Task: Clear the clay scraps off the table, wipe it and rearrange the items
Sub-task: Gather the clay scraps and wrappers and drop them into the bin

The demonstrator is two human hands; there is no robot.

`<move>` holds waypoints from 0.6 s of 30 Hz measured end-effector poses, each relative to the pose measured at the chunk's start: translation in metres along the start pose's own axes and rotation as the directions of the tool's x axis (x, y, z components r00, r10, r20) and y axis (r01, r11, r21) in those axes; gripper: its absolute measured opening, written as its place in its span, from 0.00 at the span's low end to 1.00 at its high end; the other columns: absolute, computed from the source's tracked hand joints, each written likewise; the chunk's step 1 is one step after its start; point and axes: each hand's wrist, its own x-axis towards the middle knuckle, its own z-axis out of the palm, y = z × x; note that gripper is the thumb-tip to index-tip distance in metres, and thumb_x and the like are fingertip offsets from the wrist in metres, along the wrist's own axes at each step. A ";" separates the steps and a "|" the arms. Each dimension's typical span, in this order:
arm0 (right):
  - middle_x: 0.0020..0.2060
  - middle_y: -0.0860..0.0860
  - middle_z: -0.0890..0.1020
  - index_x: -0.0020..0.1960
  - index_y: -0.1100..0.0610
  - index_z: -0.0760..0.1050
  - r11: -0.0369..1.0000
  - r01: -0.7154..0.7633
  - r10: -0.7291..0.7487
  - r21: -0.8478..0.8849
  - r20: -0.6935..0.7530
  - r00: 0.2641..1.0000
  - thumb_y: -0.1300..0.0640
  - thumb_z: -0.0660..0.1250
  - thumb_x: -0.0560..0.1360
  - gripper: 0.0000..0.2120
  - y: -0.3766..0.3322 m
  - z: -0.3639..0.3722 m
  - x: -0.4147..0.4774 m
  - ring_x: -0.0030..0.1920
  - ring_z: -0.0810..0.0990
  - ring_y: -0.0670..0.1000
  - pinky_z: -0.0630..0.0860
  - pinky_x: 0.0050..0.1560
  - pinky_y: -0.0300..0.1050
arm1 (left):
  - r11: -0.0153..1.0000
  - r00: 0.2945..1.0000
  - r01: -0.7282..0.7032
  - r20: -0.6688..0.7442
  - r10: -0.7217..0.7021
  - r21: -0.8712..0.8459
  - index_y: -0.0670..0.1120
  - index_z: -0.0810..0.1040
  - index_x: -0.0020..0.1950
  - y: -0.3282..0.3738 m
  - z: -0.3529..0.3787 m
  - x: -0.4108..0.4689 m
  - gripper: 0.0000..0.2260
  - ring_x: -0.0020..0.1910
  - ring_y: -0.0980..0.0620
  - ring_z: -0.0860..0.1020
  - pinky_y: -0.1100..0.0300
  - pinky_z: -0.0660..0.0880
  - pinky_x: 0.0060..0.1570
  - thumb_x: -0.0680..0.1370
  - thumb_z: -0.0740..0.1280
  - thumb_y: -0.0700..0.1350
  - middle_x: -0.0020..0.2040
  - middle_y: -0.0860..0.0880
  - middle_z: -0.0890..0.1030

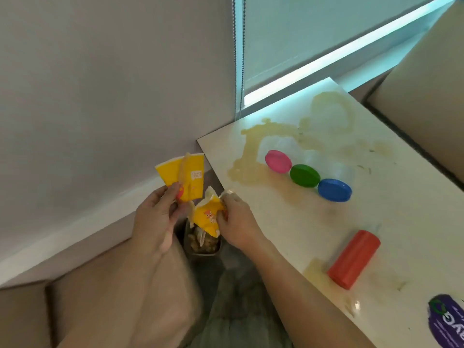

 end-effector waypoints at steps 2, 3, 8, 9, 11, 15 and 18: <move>0.54 0.51 0.77 0.55 0.55 0.74 0.999 0.022 -0.017 -0.039 0.125 0.992 0.59 0.63 0.80 0.05 0.008 0.030 0.007 0.50 0.74 0.49 0.69 0.49 0.41 | 1.000 0.997 0.007 -0.076 -0.008 -0.016 0.41 0.80 0.60 -0.018 -0.020 0.019 0.11 0.52 0.50 0.86 0.57 0.83 0.47 0.80 0.70 0.44 0.51 0.46 0.87; 0.56 0.52 0.77 0.57 0.56 0.74 0.999 0.006 0.004 -0.050 0.182 0.983 0.59 0.63 0.80 0.06 0.014 0.047 0.011 0.52 0.74 0.49 0.69 0.51 0.42 | 1.000 0.993 0.016 -0.116 -0.018 -0.021 0.39 0.80 0.62 -0.029 -0.031 0.030 0.14 0.54 0.48 0.85 0.55 0.82 0.50 0.80 0.71 0.45 0.53 0.45 0.86; 0.65 0.57 0.76 0.74 0.62 0.65 0.984 -0.131 0.167 -0.120 0.370 0.914 0.59 0.62 0.81 0.22 0.057 0.126 0.038 0.65 0.76 0.58 0.76 0.65 0.52 | 0.992 0.973 0.103 -0.201 -0.117 -0.077 0.38 0.78 0.67 -0.095 -0.072 0.089 0.17 0.54 0.49 0.83 0.51 0.80 0.58 0.80 0.71 0.43 0.61 0.40 0.83; 0.67 0.57 0.75 0.77 0.62 0.61 0.979 -0.141 0.189 -0.145 0.402 0.896 0.59 0.62 0.81 0.26 0.066 0.139 0.045 0.67 0.76 0.58 0.74 0.68 0.53 | 0.987 0.968 0.129 -0.203 -0.146 -0.095 0.38 0.78 0.68 -0.110 -0.078 0.102 0.18 0.55 0.48 0.83 0.53 0.81 0.56 0.80 0.70 0.43 0.62 0.40 0.83; 0.66 0.57 0.77 0.77 0.59 0.62 0.974 -0.171 0.220 -0.149 0.432 0.875 0.60 0.63 0.81 0.25 0.090 0.166 0.058 0.66 0.77 0.59 0.74 0.67 0.53 | 0.974 0.961 0.176 -0.190 -0.201 -0.140 0.38 0.77 0.68 -0.140 -0.090 0.130 0.18 0.59 0.47 0.82 0.58 0.83 0.49 0.80 0.71 0.44 0.62 0.40 0.83; 0.59 0.57 0.81 0.69 0.56 0.73 0.955 -0.259 0.297 -0.145 0.428 0.854 0.61 0.65 0.78 0.19 0.149 0.225 0.090 0.59 0.80 0.59 0.77 0.55 0.47 | 0.946 0.938 0.258 -0.185 -0.294 -0.197 0.41 0.78 0.63 -0.206 -0.108 0.190 0.13 0.53 0.51 0.84 0.60 0.82 0.46 0.80 0.71 0.44 0.60 0.42 0.83; 0.59 0.57 0.81 0.67 0.56 0.76 0.937 -0.303 0.348 -0.172 0.455 0.819 0.59 0.65 0.78 0.17 0.193 0.270 0.112 0.57 0.81 0.58 0.77 0.53 0.46 | 0.944 0.922 0.287 -0.219 -0.319 -0.164 0.39 0.77 0.65 -0.259 -0.124 0.231 0.16 0.56 0.48 0.83 0.57 0.81 0.49 0.80 0.72 0.43 0.58 0.41 0.84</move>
